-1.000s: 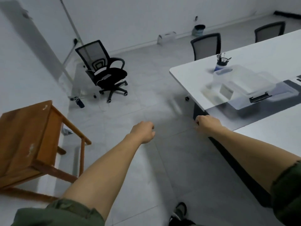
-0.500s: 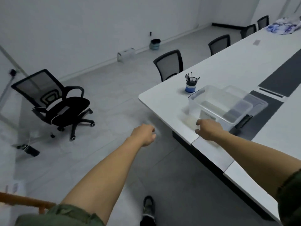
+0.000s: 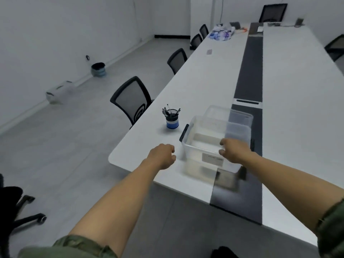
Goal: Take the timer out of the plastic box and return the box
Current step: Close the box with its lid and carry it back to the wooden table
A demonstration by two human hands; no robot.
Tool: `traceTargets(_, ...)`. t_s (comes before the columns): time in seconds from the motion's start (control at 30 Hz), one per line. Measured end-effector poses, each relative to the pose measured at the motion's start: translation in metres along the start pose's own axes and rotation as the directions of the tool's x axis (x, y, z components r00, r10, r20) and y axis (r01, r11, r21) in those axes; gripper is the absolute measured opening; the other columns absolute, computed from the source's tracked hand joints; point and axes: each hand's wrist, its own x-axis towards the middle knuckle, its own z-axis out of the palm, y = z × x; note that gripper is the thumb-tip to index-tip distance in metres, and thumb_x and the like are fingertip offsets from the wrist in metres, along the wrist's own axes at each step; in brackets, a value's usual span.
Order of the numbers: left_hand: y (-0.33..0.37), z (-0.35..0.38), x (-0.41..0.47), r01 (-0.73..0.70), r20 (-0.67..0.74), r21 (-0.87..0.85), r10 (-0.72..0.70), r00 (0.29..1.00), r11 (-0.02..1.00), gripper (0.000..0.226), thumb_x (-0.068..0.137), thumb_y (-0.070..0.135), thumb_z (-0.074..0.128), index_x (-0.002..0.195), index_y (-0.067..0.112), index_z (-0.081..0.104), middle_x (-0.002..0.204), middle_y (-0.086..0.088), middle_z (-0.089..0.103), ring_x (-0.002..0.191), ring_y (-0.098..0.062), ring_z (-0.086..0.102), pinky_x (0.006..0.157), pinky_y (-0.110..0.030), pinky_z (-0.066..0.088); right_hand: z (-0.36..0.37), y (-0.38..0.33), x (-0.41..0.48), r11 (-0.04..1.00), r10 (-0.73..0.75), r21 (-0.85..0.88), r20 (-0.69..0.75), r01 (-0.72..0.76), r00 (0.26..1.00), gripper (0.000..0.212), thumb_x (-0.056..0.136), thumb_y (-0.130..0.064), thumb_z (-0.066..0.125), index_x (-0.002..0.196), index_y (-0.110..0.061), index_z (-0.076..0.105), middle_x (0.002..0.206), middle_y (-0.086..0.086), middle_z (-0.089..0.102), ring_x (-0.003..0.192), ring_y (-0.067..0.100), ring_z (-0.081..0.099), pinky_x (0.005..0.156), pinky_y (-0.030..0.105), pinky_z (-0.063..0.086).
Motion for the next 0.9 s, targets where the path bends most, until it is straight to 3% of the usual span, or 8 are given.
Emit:
traceTargets(0.17,0.028,-0.008,0.087,-0.122,0.017,0.030,0.121,0.992,0.992,0.037,0.095,0.031,0.048,0.129,0.018,0.054,0.127,-0.007,0.057,0.112,-0.026,0.057,0.082,-0.033,0.044,-0.013,0.041,0.048,0.993,0.119,0.028,-0.011,-0.119,0.993,0.033,0.094,-0.033,0.052,0.122,-0.018,0.060,0.121,0.006,0.064,0.104,0.028,0.061,0.083,0.038,0.050)
traceTargets(0.3,0.051,-0.017,0.148,-0.149,0.049,0.031,0.147,0.988,0.988,0.038,0.094,0.031,0.048,0.129,0.017,0.054,0.121,-0.008,0.062,0.104,-0.027,0.061,0.075,-0.032,0.046,-0.026,0.077,0.090,0.977,0.205,0.055,-0.004,-0.204,0.979,0.037,0.093,-0.035,0.054,0.126,-0.019,0.058,0.125,0.007,0.063,0.107,0.028,0.060,0.087,0.038,0.050)
traceTargets(0.43,0.068,-0.025,0.207,-0.177,0.027,0.038,0.176,0.984,0.984,0.039,0.095,0.031,0.047,0.130,0.016,0.054,0.125,-0.008,0.061,0.112,-0.026,0.058,0.084,-0.035,0.047,-0.036,0.110,0.127,0.958,0.269,0.106,-0.005,-0.267,0.963,0.045,0.094,-0.036,0.053,0.136,-0.019,0.052,0.132,0.008,0.059,0.115,0.028,0.058,0.089,0.037,0.048)
traceTargets(0.57,0.083,-0.021,0.250,-0.192,0.043,0.067,0.189,0.981,0.979,0.041,0.095,0.029,0.046,0.133,0.014,0.052,0.132,-0.008,0.056,0.122,-0.026,0.051,0.090,-0.036,0.044,-0.032,0.139,0.151,0.935,0.326,0.132,0.033,-0.328,0.945,0.041,0.092,-0.037,0.053,0.128,-0.018,0.055,0.124,0.007,0.063,0.104,0.027,0.060,0.081,0.034,0.048)
traceTargets(0.9,0.076,0.028,0.322,-0.055,0.069,-0.011,0.055,0.996,0.998,0.059,0.092,0.024,0.045,0.146,0.009,0.024,0.130,-0.017,0.046,0.116,-0.037,0.049,0.088,-0.044,0.044,-0.003,0.182,0.236,0.768,0.534,0.336,0.134,-0.546,0.835,0.031,0.090,-0.023,0.057,0.117,-0.008,0.060,0.115,0.014,0.064,0.099,0.031,0.060,0.074,0.032,0.043)
